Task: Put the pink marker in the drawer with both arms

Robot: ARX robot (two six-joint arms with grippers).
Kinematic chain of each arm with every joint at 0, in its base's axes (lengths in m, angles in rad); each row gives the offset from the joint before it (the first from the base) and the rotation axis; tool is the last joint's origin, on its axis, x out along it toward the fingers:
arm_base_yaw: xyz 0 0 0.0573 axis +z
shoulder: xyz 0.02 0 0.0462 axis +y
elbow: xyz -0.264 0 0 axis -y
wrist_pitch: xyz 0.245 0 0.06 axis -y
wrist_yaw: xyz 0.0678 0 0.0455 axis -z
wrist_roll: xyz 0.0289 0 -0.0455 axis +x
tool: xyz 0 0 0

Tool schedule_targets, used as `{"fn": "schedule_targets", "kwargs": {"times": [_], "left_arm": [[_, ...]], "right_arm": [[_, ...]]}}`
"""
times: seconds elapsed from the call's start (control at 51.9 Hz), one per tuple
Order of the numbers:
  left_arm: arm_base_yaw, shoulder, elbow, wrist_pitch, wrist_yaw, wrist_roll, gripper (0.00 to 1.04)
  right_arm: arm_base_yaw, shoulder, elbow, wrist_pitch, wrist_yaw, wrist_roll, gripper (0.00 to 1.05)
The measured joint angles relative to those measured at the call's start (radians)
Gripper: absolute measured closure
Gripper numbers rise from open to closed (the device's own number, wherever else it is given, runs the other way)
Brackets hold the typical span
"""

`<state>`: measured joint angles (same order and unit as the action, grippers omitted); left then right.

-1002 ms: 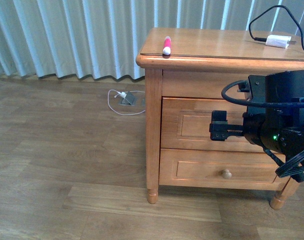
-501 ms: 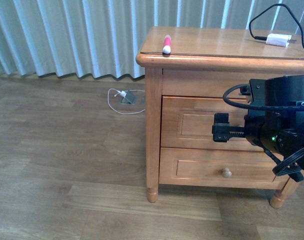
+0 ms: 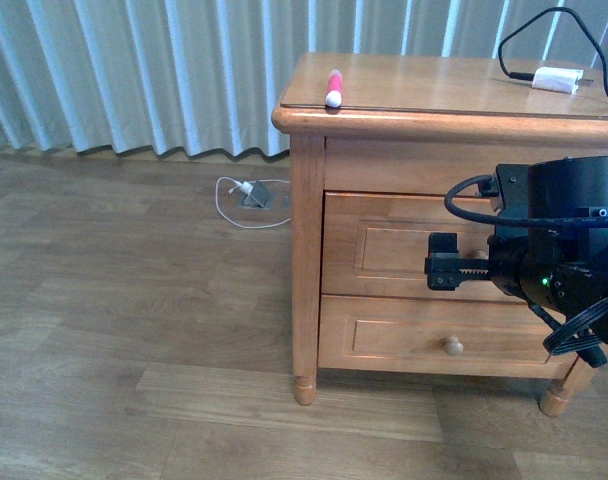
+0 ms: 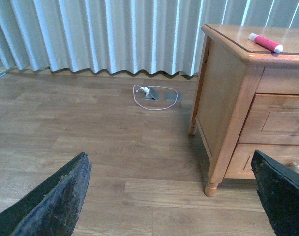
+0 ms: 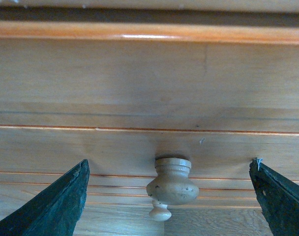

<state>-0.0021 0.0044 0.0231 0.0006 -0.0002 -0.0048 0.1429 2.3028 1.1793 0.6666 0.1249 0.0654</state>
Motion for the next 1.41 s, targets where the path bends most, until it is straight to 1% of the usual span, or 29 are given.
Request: {"fn": "schedule_targets", "kwargs": {"times": [0.482, 0.559, 0.597, 0.674, 0.732, 0.809, 0.925, 0.963, 1.175, 1.31, 1.407], "left_arm": [[0.0, 0.0, 0.0, 0.0, 0.0, 0.0, 0.06], [0.0, 0.0, 0.0, 0.0, 0.0, 0.0, 0.06], [0.0, 0.0, 0.0, 0.0, 0.0, 0.0, 0.06], [0.0, 0.0, 0.0, 0.0, 0.0, 0.0, 0.06], [0.0, 0.0, 0.0, 0.0, 0.0, 0.0, 0.06], [0.0, 0.0, 0.0, 0.0, 0.0, 0.0, 0.06], [0.0, 0.0, 0.0, 0.0, 0.0, 0.0, 0.06], [0.0, 0.0, 0.0, 0.0, 0.0, 0.0, 0.06], [0.0, 0.0, 0.0, 0.0, 0.0, 0.0, 0.06], [0.0, 0.0, 0.0, 0.0, 0.0, 0.0, 0.06], [0.0, 0.0, 0.0, 0.0, 0.0, 0.0, 0.06]], "right_arm": [[-0.001, 0.022, 0.018, -0.016, 0.017, -0.014, 0.09], [-0.001, 0.022, 0.018, -0.015, 0.027, -0.015, 0.18], [-0.001, 0.022, 0.018, -0.015, 0.029, -0.015, 0.26], [-0.001, 0.022, 0.018, -0.015, 0.028, -0.015, 0.36], [-0.002, 0.022, 0.018, -0.019, 0.028, -0.011, 0.47], [-0.003, 0.022, 0.018, -0.021, 0.028, -0.008, 0.57], [-0.005, 0.022, 0.018, -0.028, 0.02, 0.01, 0.77], [-0.005, 0.021, 0.016, -0.029, 0.02, 0.015, 0.8], [-0.008, -0.035, -0.063, -0.03, -0.015, 0.064, 0.81], [-0.007, -0.109, -0.182, -0.009, -0.032, 0.093, 0.81], [-0.003, -0.185, -0.306, 0.019, -0.058, 0.11, 0.81]]}}
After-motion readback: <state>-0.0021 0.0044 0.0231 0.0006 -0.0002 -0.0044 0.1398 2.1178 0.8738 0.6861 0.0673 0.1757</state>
